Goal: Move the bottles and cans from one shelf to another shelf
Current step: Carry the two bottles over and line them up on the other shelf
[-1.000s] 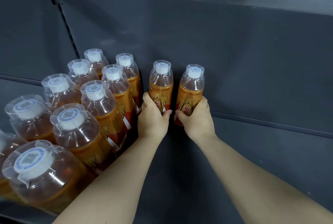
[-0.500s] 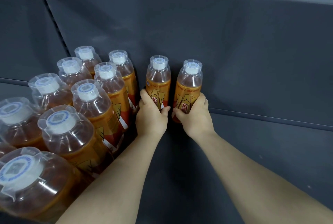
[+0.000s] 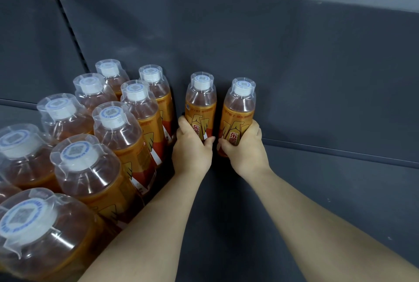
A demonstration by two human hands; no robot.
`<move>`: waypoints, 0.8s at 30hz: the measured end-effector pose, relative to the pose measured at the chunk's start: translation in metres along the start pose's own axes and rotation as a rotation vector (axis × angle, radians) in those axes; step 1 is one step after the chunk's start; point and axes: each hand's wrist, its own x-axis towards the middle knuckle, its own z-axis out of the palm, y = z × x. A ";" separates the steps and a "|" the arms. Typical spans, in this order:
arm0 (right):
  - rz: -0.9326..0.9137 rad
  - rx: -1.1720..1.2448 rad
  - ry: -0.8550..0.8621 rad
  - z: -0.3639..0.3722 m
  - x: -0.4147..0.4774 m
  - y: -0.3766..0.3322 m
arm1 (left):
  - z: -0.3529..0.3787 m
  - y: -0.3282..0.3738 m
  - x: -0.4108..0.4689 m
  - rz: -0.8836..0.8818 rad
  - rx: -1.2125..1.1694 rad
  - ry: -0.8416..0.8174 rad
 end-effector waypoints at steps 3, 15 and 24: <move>0.003 0.006 0.000 0.001 0.000 0.000 | 0.000 0.000 0.000 -0.001 -0.004 -0.006; 0.011 0.036 0.005 -0.014 -0.008 -0.002 | -0.012 0.011 -0.008 -0.036 -0.138 -0.046; -0.034 -0.083 -0.033 -0.038 -0.049 -0.004 | -0.025 0.020 -0.044 0.079 0.018 -0.064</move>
